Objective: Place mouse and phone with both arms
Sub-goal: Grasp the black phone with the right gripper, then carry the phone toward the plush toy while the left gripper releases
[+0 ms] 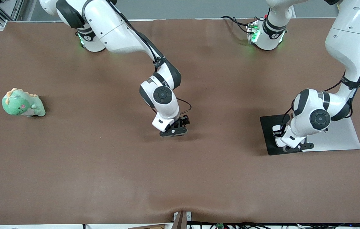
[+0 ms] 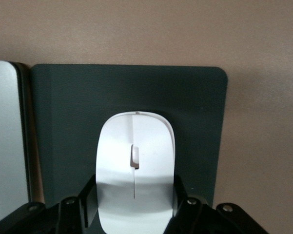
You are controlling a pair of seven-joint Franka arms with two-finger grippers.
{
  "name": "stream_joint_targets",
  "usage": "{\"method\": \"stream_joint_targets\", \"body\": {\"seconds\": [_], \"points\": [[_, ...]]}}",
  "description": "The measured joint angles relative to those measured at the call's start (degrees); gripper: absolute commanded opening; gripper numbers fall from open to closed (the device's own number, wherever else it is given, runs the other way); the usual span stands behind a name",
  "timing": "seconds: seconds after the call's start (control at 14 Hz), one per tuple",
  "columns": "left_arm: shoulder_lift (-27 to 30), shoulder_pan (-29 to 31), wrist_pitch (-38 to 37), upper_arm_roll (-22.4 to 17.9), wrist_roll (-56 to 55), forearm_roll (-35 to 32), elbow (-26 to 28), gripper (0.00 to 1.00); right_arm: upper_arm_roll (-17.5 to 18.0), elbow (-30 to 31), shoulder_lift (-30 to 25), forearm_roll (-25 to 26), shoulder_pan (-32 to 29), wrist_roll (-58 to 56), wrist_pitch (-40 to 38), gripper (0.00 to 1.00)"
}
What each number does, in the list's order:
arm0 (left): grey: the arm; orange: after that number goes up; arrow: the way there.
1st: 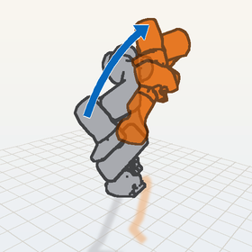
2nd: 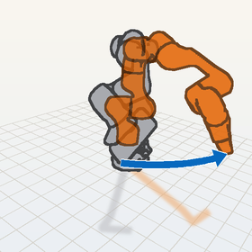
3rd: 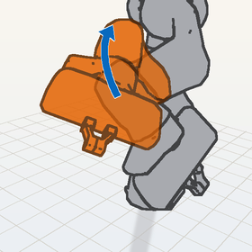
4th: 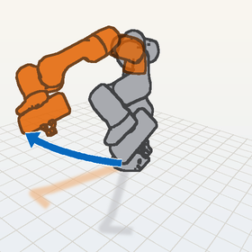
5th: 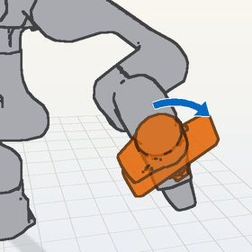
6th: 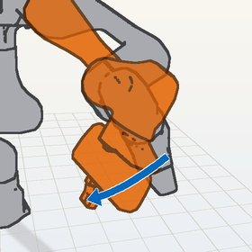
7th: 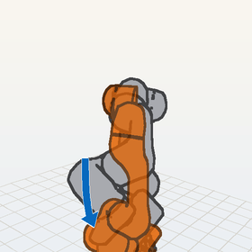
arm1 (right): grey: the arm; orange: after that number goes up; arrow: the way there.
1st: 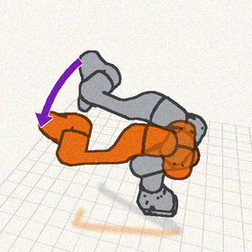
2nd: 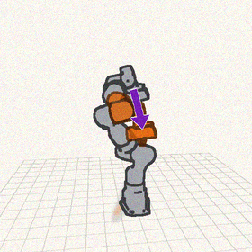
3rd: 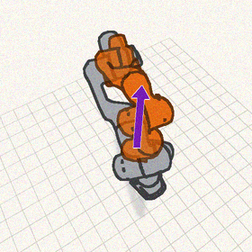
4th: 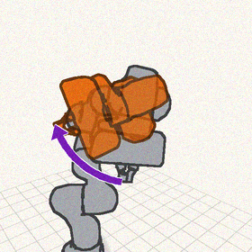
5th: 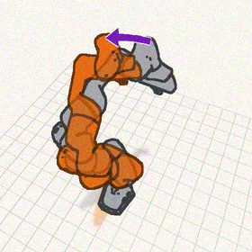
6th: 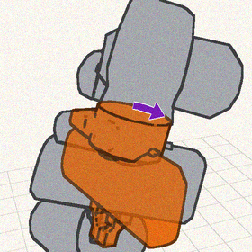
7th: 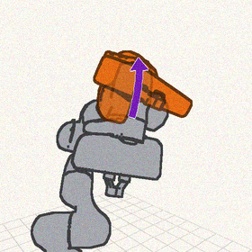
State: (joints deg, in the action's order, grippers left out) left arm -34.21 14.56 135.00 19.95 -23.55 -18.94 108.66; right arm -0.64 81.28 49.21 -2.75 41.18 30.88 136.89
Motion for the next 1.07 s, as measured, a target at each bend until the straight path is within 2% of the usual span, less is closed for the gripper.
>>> {"method": "stream_joint_targets", "body": {"seconds": [0.71,0.79,0.86,0.93,1.07], "points": [[-0.3,0.1,0.0,0.0,2.2,-0.5,-0.1,0.55,-0.5,-1.3,2.3,1.7,0.0,0.0,1.9,1.00],[-0.3,0.1,0.0,0.0,2.2,-0.5,-0.1,0.55,-0.5,-1.3,2.5,1.7,0.0,0.1,2.5,0.78],[-0.4,0.1,0.0,0.0,2.2,-0.5,-0.2,0.56,-0.6,-1.3,2.6,1.7,0.0,0.1,3.2,0.17],[-0.4,0.2,0.0,0.0,2.2,-0.5,-0.2,0.56,-0.7,-1.3,2.7,1.7,0.0,0.2,3.8,0.00],[-0.4,0.3,0.0,0.0,2.2,-0.5,-0.3,0.56,-0.9,-1.6,2.7,1.7,-0.1,1.3,3.9,0.00]]}}
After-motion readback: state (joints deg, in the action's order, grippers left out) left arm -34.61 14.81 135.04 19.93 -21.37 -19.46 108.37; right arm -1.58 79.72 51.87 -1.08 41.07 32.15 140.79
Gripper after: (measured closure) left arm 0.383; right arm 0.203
